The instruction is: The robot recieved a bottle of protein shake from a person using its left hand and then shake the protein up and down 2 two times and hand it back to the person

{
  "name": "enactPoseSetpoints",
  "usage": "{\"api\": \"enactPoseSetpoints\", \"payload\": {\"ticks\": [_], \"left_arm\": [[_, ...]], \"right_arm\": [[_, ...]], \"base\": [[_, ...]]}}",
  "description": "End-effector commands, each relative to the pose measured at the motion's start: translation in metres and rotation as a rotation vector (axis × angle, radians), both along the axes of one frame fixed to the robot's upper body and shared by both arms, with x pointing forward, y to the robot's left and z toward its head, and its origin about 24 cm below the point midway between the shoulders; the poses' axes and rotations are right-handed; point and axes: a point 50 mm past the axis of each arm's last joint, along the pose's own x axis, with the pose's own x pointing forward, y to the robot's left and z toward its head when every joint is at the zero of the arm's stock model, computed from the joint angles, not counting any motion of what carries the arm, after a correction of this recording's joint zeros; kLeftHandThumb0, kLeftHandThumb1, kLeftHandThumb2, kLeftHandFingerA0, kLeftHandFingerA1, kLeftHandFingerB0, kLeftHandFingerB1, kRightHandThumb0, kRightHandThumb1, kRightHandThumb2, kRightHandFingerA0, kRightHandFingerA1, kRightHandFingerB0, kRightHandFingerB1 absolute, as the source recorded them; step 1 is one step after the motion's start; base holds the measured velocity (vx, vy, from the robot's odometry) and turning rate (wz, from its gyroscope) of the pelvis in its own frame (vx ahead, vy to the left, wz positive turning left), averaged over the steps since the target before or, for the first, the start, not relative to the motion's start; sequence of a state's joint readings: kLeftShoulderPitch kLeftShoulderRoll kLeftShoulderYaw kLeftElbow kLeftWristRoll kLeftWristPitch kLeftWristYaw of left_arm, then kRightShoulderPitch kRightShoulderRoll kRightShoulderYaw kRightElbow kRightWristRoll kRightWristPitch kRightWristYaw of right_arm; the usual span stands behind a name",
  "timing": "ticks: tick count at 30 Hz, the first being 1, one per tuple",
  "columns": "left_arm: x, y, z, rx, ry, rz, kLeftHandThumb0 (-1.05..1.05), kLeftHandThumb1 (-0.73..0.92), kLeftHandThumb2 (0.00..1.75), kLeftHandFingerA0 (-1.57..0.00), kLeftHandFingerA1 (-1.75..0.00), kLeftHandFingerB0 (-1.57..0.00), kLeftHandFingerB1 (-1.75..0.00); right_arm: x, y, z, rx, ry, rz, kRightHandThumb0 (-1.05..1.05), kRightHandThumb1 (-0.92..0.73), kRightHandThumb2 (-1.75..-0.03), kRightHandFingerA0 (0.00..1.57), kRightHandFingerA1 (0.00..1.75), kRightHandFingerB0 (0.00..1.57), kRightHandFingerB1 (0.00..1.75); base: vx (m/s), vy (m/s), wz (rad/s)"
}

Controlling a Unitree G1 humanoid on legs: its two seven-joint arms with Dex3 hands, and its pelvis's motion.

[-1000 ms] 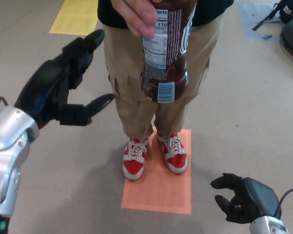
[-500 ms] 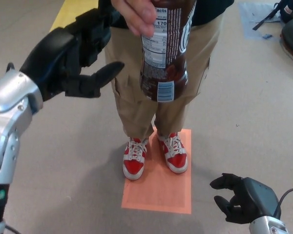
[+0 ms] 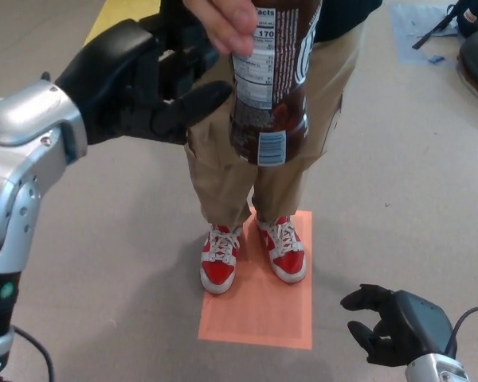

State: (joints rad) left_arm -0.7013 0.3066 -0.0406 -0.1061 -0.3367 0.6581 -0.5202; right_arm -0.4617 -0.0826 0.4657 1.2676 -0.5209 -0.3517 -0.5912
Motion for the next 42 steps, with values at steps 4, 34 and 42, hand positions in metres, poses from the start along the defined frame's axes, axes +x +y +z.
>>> {"api": "enactPoseSetpoints", "payload": {"ticks": [4, 34, 42], "left_arm": [[-0.024, -0.035, -0.014, 0.175, 0.433, -0.198, -0.84, 0.47, 0.84, 0.00, 0.00, 0.00, -0.01], [-0.024, -0.064, -0.018, 0.340, 0.106, 0.171, -0.79, 0.46, 0.84, -0.08, -0.28, 0.00, 0.00], [-0.018, -0.061, -0.021, 0.309, 0.084, 0.206, -0.80, 0.47, 0.85, -0.02, -0.13, 0.00, 0.00]], "right_arm": [[-0.019, -0.012, -0.011, -0.024, 0.007, 0.011, -0.45, -0.70, -0.79, 0.84, 0.64, 0.73, 0.50], [-0.016, -0.010, -0.010, -0.015, 0.014, 0.028, -0.46, -0.73, -0.74, 0.84, 0.62, 0.73, 0.47], [-0.014, -0.009, -0.008, -0.019, -0.001, 0.029, -0.46, -0.71, -0.76, 0.84, 0.65, 0.73, 0.51]], "base": [[0.00, 0.000, 0.00], [0.00, 0.000, 0.00], [0.00, 0.000, 0.00]]}}
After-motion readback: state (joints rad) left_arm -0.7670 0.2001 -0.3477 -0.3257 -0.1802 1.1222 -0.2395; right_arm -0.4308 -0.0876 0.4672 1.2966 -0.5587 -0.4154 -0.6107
